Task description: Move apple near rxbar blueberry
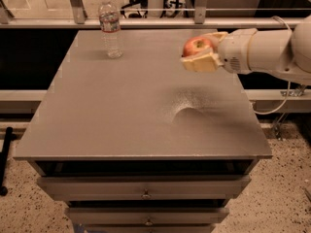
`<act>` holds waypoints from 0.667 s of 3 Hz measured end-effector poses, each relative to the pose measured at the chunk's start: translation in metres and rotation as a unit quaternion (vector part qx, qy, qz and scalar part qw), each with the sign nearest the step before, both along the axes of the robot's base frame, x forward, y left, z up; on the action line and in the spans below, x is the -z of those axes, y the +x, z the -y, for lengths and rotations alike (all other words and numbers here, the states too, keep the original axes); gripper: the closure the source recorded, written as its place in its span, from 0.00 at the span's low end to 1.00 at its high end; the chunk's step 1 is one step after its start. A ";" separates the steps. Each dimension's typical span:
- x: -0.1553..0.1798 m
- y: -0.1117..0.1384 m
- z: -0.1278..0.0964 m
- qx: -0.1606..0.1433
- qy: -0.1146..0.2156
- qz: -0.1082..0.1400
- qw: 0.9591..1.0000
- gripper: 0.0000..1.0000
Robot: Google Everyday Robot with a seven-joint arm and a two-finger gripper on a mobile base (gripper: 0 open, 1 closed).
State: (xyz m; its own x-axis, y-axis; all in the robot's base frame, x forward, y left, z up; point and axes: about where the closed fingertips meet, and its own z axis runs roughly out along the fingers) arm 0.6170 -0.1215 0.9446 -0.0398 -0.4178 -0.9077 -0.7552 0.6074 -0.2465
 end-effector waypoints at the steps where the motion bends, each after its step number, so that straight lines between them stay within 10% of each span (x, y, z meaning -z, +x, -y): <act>1: 0.007 0.038 0.052 0.056 0.012 0.004 0.998 1.00; 2: 0.029 0.078 0.098 0.107 0.029 -0.001 0.994 1.00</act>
Offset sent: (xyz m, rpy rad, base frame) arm 0.1097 -0.1393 -0.0428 0.0811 0.0071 -0.3010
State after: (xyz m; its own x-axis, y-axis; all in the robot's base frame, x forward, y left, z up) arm 0.6951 -0.2191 0.9156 -0.1236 -0.3473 -0.9296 -0.6082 0.7667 -0.2056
